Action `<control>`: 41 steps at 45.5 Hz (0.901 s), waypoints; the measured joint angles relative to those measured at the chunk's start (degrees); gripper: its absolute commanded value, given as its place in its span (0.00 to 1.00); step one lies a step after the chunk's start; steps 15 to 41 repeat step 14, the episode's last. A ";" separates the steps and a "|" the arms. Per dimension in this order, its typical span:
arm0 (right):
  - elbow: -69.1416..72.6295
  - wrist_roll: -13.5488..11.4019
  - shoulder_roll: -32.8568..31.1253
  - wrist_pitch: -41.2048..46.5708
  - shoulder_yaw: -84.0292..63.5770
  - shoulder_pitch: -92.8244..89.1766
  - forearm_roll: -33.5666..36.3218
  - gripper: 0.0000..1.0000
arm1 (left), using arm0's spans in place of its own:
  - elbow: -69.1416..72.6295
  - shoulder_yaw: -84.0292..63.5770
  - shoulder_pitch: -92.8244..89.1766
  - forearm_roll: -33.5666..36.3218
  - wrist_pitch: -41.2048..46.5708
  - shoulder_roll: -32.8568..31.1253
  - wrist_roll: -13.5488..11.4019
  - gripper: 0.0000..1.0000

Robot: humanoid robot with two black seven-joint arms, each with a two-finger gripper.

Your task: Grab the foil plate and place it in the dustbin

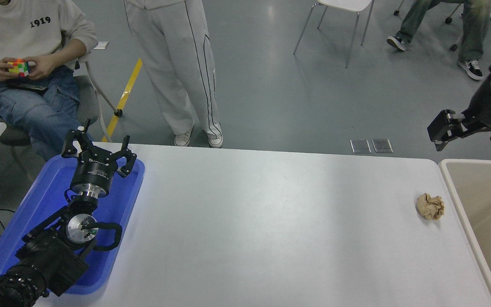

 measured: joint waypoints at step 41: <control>0.35 0.00 3.24 0.11 1.91 1.05 0.07 1.00 | 0.00 0.00 0.00 -0.01 0.00 -0.01 -0.04 1.00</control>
